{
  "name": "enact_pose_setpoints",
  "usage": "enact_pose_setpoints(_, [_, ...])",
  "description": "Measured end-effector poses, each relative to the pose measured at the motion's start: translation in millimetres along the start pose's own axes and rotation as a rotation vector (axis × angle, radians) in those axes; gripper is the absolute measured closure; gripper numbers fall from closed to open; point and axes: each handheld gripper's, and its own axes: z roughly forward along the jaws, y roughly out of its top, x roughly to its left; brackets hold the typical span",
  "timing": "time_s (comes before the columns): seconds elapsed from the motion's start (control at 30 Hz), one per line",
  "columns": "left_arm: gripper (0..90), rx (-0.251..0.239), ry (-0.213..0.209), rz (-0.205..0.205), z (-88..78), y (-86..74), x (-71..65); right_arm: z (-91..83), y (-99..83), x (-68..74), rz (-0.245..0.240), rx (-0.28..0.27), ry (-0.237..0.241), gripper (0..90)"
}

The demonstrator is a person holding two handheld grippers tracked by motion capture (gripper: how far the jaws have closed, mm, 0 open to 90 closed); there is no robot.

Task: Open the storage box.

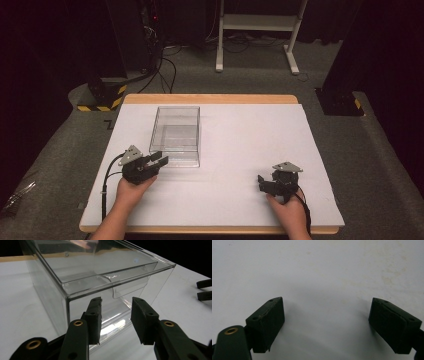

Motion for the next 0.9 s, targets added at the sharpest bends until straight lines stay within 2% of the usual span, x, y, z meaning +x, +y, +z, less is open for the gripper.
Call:
enact_pose_setpoints(0.07, [60.7, -0.005, -0.001, -0.004, 1.3, 0.7, 0.0, 0.0, 0.0, 0.0, 0.0, 0.0, 0.0, 13.3])
enact_pose_setpoints(0.1, [61.3, -0.011, -0.019, -0.022, 3.9, 1.3, 1.5, 0.0, 0.0, 0.0, 0.0, 0.0, 0.0, 13.4])
enact_pose_setpoints(0.23, [64.8, -0.014, -0.035, -0.012, 6.9, 1.0, 2.5, -0.1, 0.0, 0.0, 0.0, 0.0, 0.0, 13.4])
enact_pose_setpoints(0.5, [72.2, -0.03, -0.068, -0.024, 11.7, 5.2, 6.6, -0.1, -0.1, 0.0, 0.0, 0.0, 0.0, 13.4])
enact_pose_setpoints(0.8, [73.1, -0.035, -0.099, -0.018, 14.5, 4.1, 8.2, -0.1, -0.1, 0.0, 0.0, 0.0, 0.001, 13.4])
enact_pose_setpoints(0.9, [72.7, -0.036, -0.124, -0.018, 15.7, 3.1, 11.4, 0.0, -0.2, 0.0, 0.0, -0.001, 0.0, 13.4])
